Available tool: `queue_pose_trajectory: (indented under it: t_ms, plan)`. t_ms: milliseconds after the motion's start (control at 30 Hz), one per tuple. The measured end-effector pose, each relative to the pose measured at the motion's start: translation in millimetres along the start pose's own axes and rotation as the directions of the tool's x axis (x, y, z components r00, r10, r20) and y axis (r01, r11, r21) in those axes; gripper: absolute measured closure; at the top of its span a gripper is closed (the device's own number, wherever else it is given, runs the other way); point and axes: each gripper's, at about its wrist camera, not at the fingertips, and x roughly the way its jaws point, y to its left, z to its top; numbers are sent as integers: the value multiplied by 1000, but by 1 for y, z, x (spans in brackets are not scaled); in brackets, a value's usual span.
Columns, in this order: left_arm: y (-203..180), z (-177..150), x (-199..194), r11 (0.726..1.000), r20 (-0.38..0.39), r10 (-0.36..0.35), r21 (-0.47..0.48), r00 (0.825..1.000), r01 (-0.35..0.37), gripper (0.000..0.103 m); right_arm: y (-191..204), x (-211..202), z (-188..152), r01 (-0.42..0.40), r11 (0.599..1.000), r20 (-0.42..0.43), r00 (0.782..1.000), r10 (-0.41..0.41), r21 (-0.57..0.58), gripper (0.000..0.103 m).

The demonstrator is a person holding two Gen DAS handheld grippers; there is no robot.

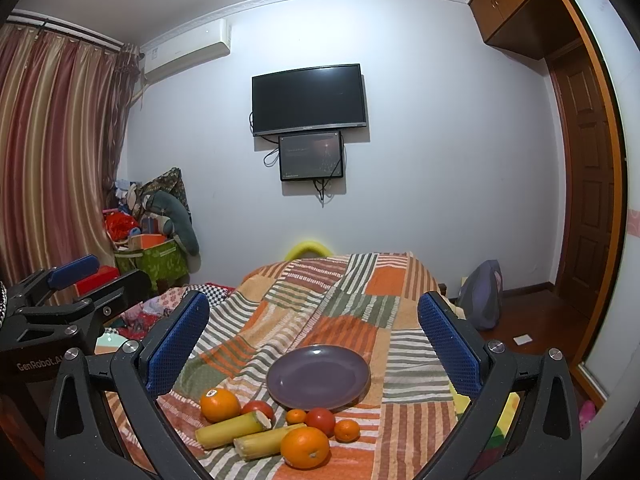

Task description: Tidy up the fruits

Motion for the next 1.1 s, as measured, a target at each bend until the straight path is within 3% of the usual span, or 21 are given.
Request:
queue_pose_trajectory:
  t_ms: [1100]
  plan:
    - [-6,0,2,1000,-5,-3,8,1000,3,0,-2,-1,1,-2,1000,3,1000,2,4,0]
